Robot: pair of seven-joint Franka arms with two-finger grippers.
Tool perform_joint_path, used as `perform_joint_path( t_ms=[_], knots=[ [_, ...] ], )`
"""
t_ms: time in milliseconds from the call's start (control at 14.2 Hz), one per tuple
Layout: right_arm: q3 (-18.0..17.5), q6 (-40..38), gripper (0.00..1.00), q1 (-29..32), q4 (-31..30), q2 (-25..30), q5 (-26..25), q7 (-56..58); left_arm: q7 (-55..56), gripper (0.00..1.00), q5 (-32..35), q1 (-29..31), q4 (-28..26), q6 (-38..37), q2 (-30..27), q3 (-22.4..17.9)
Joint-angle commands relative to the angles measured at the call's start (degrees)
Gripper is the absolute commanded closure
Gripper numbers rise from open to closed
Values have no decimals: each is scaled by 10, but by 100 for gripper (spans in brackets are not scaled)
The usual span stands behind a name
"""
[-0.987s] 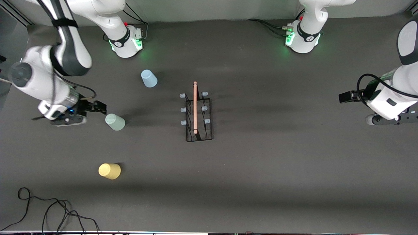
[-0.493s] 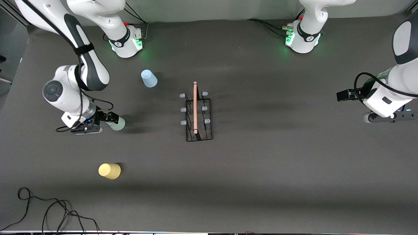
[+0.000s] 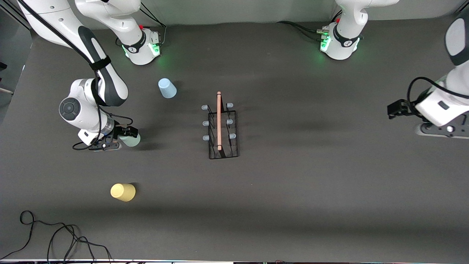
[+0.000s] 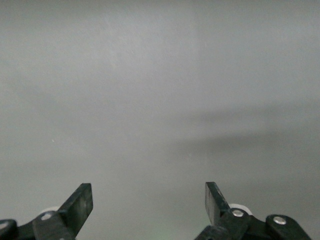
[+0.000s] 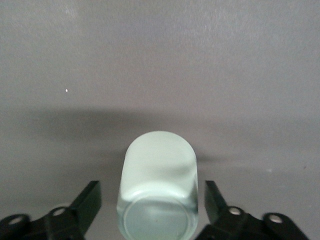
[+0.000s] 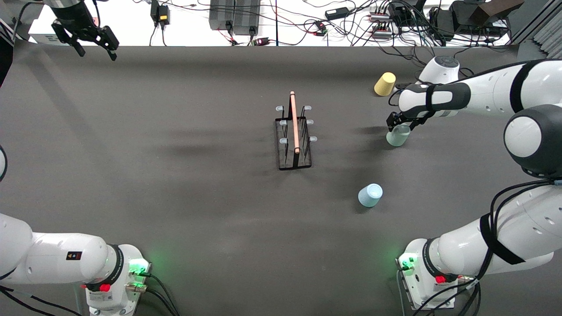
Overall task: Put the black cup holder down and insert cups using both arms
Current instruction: 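Grasp the pale green cup with the right gripper, then carry the pale green cup to the rack with the right gripper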
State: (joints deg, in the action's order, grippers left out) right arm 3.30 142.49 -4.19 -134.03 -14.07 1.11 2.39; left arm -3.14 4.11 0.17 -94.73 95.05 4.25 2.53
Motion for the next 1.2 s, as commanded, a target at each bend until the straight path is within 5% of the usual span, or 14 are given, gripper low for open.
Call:
perform_joint_path(
  t_ms=[0,282,775,1128],
  knots=[
    [4,-30,73,0,2,10,3,2,-14,0,-8,10,-20,18,-17,2],
    [4,-112,78,-1,47,54,0,-3,-14,0,-8,10,-20,8,-18,2],
    [0,-481,78,-4,319,120,-15,-13,-14,0,-8,11,-19,5,-18,2],
    [-2,-550,79,-96,329,178,-5,-297,-14,0,-8,11,-20,4,-18,2]
  ],
)
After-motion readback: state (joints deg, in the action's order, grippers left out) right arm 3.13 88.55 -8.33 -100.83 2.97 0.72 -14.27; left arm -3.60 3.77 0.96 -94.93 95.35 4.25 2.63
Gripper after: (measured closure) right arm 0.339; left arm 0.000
